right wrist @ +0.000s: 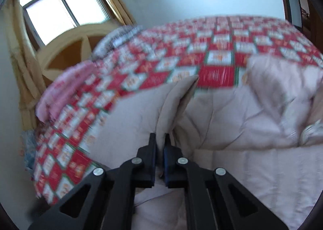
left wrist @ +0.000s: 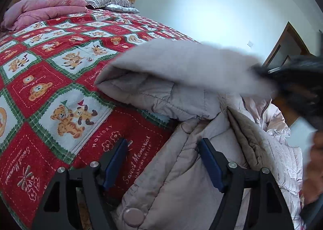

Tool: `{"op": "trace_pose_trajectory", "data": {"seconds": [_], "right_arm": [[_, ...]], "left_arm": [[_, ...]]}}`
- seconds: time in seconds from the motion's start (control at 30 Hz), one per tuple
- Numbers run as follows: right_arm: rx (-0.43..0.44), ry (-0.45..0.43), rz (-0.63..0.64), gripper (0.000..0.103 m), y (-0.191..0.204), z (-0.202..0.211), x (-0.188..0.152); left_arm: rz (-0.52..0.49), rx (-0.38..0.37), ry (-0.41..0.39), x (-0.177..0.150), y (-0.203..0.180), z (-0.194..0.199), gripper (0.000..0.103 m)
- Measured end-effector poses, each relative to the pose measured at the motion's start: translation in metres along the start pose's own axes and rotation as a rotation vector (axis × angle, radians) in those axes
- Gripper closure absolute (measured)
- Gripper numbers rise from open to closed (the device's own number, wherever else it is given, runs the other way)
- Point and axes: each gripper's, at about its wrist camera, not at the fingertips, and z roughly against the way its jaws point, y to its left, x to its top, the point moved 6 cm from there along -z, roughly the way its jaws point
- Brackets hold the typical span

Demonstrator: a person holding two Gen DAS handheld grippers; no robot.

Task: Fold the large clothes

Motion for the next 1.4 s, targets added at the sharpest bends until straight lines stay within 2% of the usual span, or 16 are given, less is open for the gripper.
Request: {"op": "trace_pose_trajectory", "data": {"seconds": [0.2,0.4,0.5,0.6,0.67,0.77,0.9,1.0,1.03,1.07,1.1,1.13,1.2,1.23,1.3,1.4], "right_arm": [[-0.108,-0.164,0.043,0.095,-0.022,0.115,0.024],[-0.326,-0.189,-0.06,0.095,-0.126,0.201,-0.014],[-0.408,-0.139,-0.151,0.095,-0.18,0.211,-0.049],[-0.502,-0.054,-0.216,0.095,-0.227,0.196,-0.094],[-0.516,-0.014,-0.247,0.095,-0.245,0.184,-0.115],[-0.515,-0.011,-0.275,0.095,-0.258,0.165,-0.135],[-0.558,-0.024,-0.249,0.094,-0.254,0.161,-0.132],[-0.545,-0.001,-0.241,0.081,-0.244,0.174,-0.127],[-0.546,-0.016,-0.245,0.064,-0.237,0.186,-0.126],[-0.553,-0.049,-0.242,0.053,-0.236,0.201,-0.13],[-0.566,-0.106,-0.225,0.031,-0.232,0.217,-0.131],[-0.599,-0.19,-0.185,0.021,-0.222,0.238,-0.126],[-0.65,-0.223,-0.123,0.028,-0.212,0.252,-0.117],[-0.656,-0.206,-0.088,0.054,-0.206,0.252,-0.109],[-0.65,-0.152,-0.055,0.084,-0.198,0.239,-0.094],[-0.621,-0.102,-0.032,0.084,-0.195,0.204,-0.079]], "left_arm": [[-0.015,0.02,0.013,0.0,0.0,-0.004,0.028],[-0.03,0.039,0.019,0.0,-0.001,-0.006,0.028],[-0.041,0.051,0.021,-0.001,-0.002,-0.007,0.028],[-0.057,0.063,0.025,-0.001,-0.004,-0.008,0.026],[-0.062,0.069,0.027,-0.001,-0.004,-0.008,0.026],[-0.07,0.077,0.029,-0.002,-0.005,-0.009,0.025],[-0.088,0.1,0.042,-0.002,-0.007,-0.011,0.025],[-0.125,0.124,0.071,0.0,-0.011,-0.01,0.025],[-0.158,0.133,0.087,0.0,-0.012,-0.008,0.025],[-0.188,0.142,0.093,0.001,-0.014,-0.004,0.025],[-0.213,0.149,0.091,0.002,-0.015,0.002,0.025],[-0.233,0.147,0.08,0.006,-0.018,0.01,0.025],[-0.229,0.113,0.04,0.017,-0.026,0.021,0.025],[-0.225,0.1,0.019,0.023,-0.033,0.024,0.025],[-0.243,0.094,0.0,0.037,-0.055,0.021,0.024],[-0.322,0.124,0.028,0.048,-0.089,-0.001,0.024]]}}
